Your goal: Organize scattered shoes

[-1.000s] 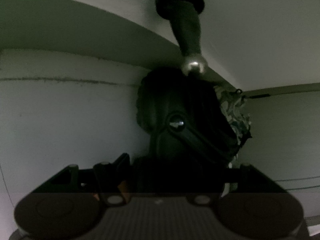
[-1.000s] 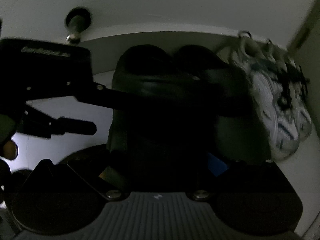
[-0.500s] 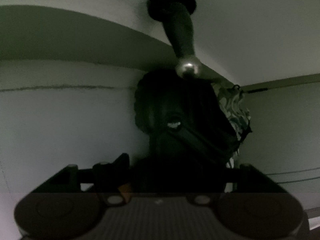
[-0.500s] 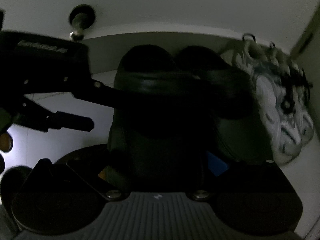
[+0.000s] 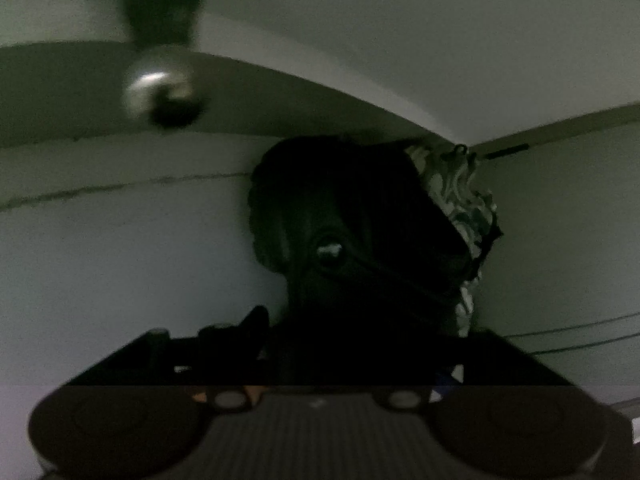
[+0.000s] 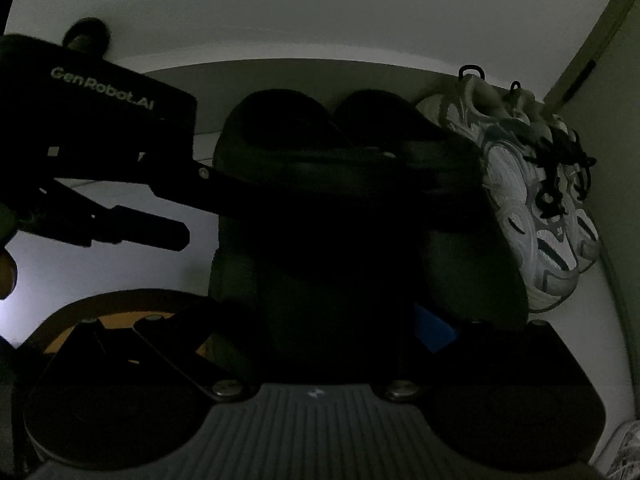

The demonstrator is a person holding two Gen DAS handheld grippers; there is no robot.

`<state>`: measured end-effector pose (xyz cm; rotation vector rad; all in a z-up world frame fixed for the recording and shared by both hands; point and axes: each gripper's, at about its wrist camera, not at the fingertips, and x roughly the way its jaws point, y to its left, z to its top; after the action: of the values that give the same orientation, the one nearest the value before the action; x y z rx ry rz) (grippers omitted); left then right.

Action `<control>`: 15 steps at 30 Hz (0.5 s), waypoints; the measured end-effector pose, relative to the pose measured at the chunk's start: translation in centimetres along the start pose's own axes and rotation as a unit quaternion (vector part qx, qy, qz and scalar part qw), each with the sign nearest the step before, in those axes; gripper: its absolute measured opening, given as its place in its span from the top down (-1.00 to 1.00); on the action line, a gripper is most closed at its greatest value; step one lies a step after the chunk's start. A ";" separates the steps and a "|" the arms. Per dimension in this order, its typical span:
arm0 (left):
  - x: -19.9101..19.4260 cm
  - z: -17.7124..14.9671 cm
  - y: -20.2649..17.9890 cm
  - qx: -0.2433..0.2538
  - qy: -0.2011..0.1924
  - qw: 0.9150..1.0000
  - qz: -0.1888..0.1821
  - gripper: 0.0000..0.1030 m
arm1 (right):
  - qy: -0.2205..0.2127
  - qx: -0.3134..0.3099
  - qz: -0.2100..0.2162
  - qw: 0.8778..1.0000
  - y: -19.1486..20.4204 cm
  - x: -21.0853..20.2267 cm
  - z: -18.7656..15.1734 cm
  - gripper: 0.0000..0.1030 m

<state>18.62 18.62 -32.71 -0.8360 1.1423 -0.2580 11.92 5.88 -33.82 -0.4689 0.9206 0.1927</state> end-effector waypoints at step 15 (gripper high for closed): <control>3.3 1.3 -1.7 0.066 0.017 0.998 -0.003 -0.12 | 0.006 0.001 -0.018 1.000 -0.5 1.0 1.3 -1.00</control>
<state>21.51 16.13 -33.63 -0.7200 1.1423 -0.3499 13.62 5.99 -33.81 -0.4851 0.9231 0.1571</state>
